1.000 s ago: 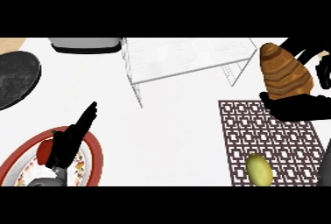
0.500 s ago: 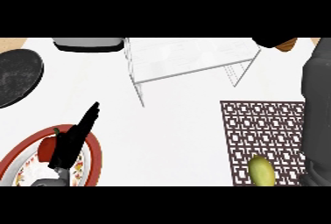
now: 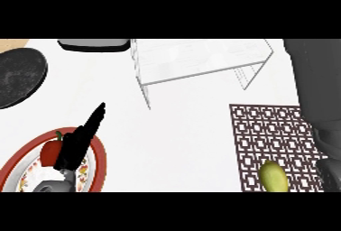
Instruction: Pick the croissant from the placemat and place it in the tiered shelf
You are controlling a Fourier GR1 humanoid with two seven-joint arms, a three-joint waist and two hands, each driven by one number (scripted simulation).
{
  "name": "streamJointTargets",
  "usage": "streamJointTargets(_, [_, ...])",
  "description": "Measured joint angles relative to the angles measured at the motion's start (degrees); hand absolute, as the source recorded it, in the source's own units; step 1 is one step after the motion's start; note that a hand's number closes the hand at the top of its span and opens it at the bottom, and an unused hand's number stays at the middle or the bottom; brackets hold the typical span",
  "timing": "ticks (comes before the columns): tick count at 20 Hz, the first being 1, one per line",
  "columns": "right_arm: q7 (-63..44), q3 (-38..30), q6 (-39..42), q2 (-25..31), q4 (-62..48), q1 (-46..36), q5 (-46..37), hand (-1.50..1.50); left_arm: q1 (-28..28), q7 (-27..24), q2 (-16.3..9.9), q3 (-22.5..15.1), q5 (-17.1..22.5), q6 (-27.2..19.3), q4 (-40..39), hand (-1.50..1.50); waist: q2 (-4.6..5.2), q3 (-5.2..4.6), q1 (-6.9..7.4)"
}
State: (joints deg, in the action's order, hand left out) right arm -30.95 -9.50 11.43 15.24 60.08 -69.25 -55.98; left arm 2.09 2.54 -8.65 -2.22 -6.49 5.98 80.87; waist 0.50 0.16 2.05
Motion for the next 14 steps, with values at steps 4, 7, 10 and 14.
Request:
streamJointTargets(4, [4.0,-0.1,-4.1,-0.7,-11.0,-3.9,-0.8,1.5,0.7,0.4,0.1,-0.1,-0.2,0.1,-0.1,0.0,0.16,0.02,0.44])
streamJointTargets(7, [5.9,-0.6,-6.7,-1.4,-18.7,-6.5,-1.3,1.5,0.4,0.5,0.3,-0.3,-0.4,0.1,0.5,0.0,0.26,-0.02,0.77])
streamJointTargets(10, [7.2,-1.0,-8.3,-2.4,-25.2,-8.9,-1.5,1.5,0.8,0.5,0.4,-0.3,-0.4,0.3,0.2,0.0,0.38,-0.01,0.97])
streamJointTargets(14, [9.2,-8.1,-10.6,-4.6,-28.8,-9.2,5.6,-1.5,1.5,0.3,0.4,-0.4,-0.3,0.7,-0.1,0.0,0.81,0.05,1.57])
